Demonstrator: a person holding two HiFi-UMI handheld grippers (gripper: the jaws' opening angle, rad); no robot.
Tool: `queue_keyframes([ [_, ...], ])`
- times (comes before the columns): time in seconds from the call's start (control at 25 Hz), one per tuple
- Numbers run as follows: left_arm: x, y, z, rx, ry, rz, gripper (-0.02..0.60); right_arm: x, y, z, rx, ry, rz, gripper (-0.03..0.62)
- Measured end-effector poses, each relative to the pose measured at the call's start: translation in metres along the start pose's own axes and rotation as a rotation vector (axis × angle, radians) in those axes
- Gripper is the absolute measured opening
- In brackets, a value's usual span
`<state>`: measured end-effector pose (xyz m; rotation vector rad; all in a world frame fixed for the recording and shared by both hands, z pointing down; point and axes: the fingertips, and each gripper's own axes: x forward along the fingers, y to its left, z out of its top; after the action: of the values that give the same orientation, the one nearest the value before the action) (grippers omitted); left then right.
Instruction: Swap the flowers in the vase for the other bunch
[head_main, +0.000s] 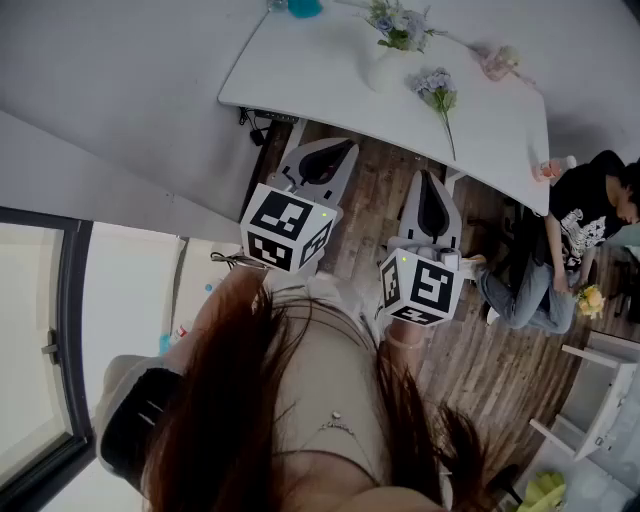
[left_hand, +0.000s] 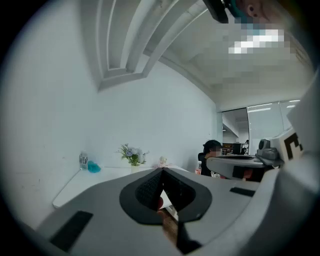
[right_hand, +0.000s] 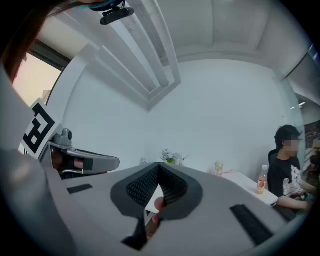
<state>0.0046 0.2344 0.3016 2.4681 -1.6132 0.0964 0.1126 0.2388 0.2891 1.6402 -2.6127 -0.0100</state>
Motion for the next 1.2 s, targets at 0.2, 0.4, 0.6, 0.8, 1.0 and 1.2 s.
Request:
queue_keyframes([
  [0.2, 0.014, 0.012, 0.0, -0.009, 0.006, -0.01, -0.005, 0.017, -0.002, -0.002, 0.023, 0.004, 0.009, 0.028],
  [0.4, 0.035, 0.022, 0.001, 0.0, 0.018, -0.032, -0.005, 0.038, -0.008, -0.001, 0.029, 0.002, 0.007, 0.028],
  [0.6, 0.058, 0.037, 0.002, 0.002, 0.033, -0.049, -0.005, 0.062, -0.016, -0.001, 0.04, 0.002, 0.001, 0.028],
  [0.8, 0.082, 0.057, 0.008, -0.004, 0.033, -0.069, -0.005, 0.091, -0.021, 0.003, 0.022, 0.004, -0.017, 0.028],
  [1.0, 0.106, 0.075, 0.011, -0.003, 0.045, -0.1, -0.005, 0.12, -0.024, 0.007, 0.023, 0.0, -0.025, 0.028],
  [1.2, 0.125, 0.098, 0.012, -0.002, 0.055, -0.118, -0.005, 0.152, -0.026, 0.014, 0.028, -0.012, -0.033, 0.028],
])
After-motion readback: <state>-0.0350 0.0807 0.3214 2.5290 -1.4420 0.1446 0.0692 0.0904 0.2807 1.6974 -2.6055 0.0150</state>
